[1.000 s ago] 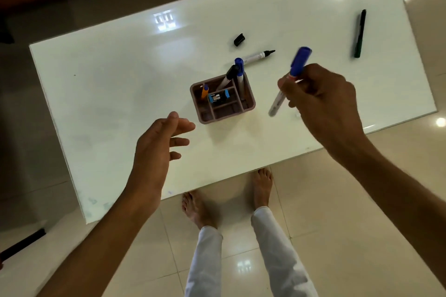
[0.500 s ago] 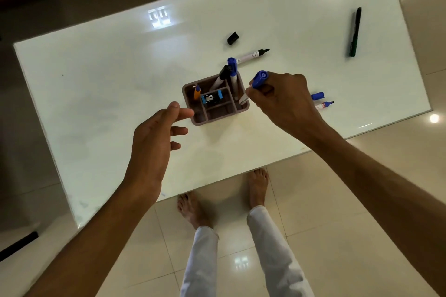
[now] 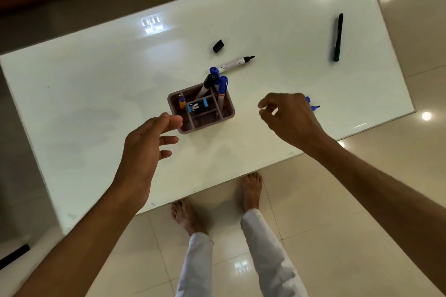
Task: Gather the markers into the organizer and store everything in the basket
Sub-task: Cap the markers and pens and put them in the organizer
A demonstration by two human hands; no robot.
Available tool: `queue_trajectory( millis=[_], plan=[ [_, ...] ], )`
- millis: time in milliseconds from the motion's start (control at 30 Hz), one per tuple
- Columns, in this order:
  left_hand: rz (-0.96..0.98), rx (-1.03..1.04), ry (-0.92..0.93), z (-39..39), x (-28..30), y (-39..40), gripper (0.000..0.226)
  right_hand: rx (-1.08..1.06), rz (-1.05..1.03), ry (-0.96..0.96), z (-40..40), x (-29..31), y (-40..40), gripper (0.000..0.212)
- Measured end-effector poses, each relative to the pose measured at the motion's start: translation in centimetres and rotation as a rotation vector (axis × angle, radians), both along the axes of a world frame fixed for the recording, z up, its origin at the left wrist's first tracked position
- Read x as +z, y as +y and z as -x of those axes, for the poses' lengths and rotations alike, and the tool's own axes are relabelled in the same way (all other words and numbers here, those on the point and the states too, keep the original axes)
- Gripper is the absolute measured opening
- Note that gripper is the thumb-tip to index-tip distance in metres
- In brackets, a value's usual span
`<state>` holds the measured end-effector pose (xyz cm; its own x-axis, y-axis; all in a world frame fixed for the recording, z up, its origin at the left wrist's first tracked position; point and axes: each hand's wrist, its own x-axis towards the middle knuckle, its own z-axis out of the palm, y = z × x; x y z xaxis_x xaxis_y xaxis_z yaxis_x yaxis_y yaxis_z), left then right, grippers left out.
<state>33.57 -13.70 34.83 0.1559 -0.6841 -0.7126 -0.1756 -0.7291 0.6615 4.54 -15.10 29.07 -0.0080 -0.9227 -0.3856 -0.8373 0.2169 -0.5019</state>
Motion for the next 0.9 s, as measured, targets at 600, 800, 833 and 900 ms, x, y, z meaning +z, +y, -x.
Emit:
queue_trajectory(
  millis=[600,800,833,900],
  plan=[
    [0.038,-0.075,-0.136,-1.1,0.1,-9.6,0.026,0.303,0.132,0.339,-1.1,-6.3,-12.2,0.018],
    [0.094,-0.271,-0.182,3.0,-3.6,-16.1,0.019,-0.834,-0.177,-0.895,5.3,-0.5,-10.4,0.016],
    [0.116,-0.316,-0.216,3.6,-4.5,-17.2,0.019,-0.868,-0.222,-0.976,6.3,-0.1,-9.9,0.014],
    [0.168,-0.422,-0.305,5.1,-6.2,-19.1,0.022,-0.902,-0.255,-1.054,8.2,0.2,-8.7,0.012]
  ],
)
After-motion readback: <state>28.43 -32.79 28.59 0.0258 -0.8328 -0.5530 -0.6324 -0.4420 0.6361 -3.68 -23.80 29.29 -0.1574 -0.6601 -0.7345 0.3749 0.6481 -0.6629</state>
